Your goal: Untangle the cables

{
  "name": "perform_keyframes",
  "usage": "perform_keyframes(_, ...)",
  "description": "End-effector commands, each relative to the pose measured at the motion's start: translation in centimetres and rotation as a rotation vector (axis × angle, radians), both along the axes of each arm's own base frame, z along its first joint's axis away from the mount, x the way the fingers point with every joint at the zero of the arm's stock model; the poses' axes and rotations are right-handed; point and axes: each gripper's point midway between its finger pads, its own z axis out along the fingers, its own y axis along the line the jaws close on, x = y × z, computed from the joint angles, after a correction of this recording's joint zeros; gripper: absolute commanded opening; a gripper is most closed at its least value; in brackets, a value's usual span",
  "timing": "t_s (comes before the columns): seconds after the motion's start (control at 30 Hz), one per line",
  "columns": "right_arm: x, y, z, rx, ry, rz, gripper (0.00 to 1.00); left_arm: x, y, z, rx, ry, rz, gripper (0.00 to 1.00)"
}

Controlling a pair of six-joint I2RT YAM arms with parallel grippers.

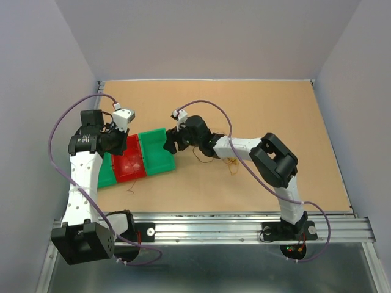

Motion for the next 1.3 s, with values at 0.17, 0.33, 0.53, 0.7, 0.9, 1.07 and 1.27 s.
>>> perform_keyframes(0.17, 2.6, 0.6, -0.1, -0.1, -0.032, -0.157, 0.44, 0.7, 0.3, -0.2, 0.005, -0.026, 0.02, 0.0)
perform_keyframes(0.33, 3.7, -0.7, 0.5, -0.112, -0.049, -0.26, 0.29, 1.6, 0.5, 0.2, 0.002, -0.043, 0.034, 0.0)
perform_keyframes(0.53, 4.8, -1.7, 1.1, -0.11, -0.061, -0.356, 0.24, 3.1, -0.6, 0.0, -0.068, -0.01, 0.005, 0.0)
perform_keyframes(0.7, 6.1, -2.3, 1.4, -0.086, -0.055, -0.462, 0.12, 4.6, -1.2, -1.7, -0.128, 0.061, 0.009, 0.0)
perform_keyframes(0.9, 8.1, -4.1, 1.2, -0.083, -0.084, -0.629, 0.02, 6.1, -1.8, -1.7, -0.186, 0.064, 0.026, 0.0)
perform_keyframes(1.07, 8.9, -4.4, 1.7, -0.063, -0.1, -0.687, 0.02, 7.3, -1.2, -1.6, -0.168, 0.048, 0.05, 0.0)
perform_keyframes(1.27, 10.0, -4.6, 1.9, -0.036, -0.105, -0.76, 0.07, 8.9, -0.7, -2.1, -0.158, 0.066, 0.065, 0.0)
